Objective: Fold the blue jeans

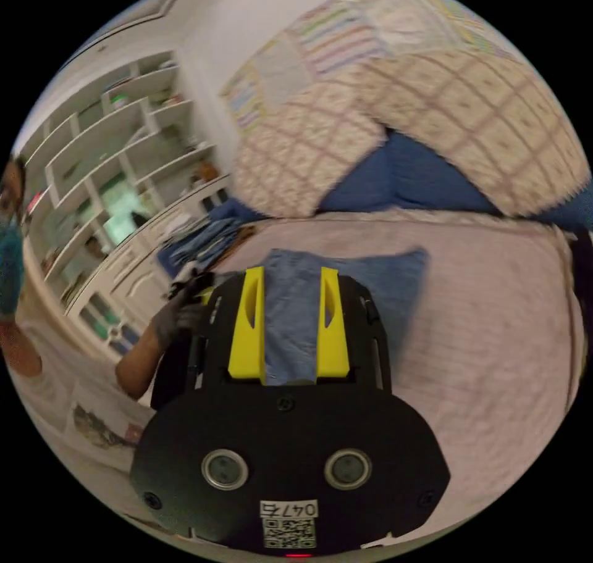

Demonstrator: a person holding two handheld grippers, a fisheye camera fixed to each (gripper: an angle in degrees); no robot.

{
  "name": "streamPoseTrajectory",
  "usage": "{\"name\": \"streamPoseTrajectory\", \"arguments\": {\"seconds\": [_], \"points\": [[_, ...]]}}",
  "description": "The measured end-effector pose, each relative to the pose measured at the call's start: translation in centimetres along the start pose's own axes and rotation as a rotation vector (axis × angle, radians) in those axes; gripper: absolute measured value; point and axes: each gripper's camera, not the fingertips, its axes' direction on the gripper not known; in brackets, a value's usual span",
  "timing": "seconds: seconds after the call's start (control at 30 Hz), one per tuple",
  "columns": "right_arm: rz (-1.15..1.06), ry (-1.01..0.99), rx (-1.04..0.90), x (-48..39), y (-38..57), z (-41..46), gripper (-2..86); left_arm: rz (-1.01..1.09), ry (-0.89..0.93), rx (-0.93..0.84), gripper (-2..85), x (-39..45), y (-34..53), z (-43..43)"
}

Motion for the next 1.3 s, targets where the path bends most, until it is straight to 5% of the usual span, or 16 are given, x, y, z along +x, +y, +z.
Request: {"name": "streamPoseTrajectory", "arguments": {"seconds": [0.1, 0.2, 0.5, 0.67, 0.8, 1.03, 1.3], "points": [[0.116, 0.061, -0.150, 7.4, -1.6, 2.4, 9.4, 0.065, -0.081, -0.027, 18.2, 0.2, 0.1, 0.8], [0.199, -0.093, -0.229, 11.7, -2.3, 6.0, 9.1, 0.097, -0.093, -0.057, 18.0, 0.2, 0.2, 1.2], [0.258, -0.243, -0.272, 14.7, -3.2, 11.7, 5.7, 0.008, 0.206, -0.100, 23.8, -4.5, 1.1, 0.2], [0.269, -0.267, -0.253, 14.2, -3.6, 13.1, 2.3, 0.058, -0.082, -0.165, 12.9, -5.4, 2.4, 1.4], [0.124, -0.151, -0.212, 9.7, -5.0, 12.9, 0.3, 0.191, -0.168, -0.151, 8.8, -4.6, 3.9, 1.0], [-0.381, 0.111, -0.017, -7.3, -9.9, 7.9, -0.5, 0.333, 0.119, -0.013, 7.7, -3.2, 9.6, -3.7], [-0.668, -0.062, -0.124, -23.8, -14.8, 10.9, -0.5, 0.355, 0.283, 0.364, 7.7, -5.1, 23.4, -17.7]]}}
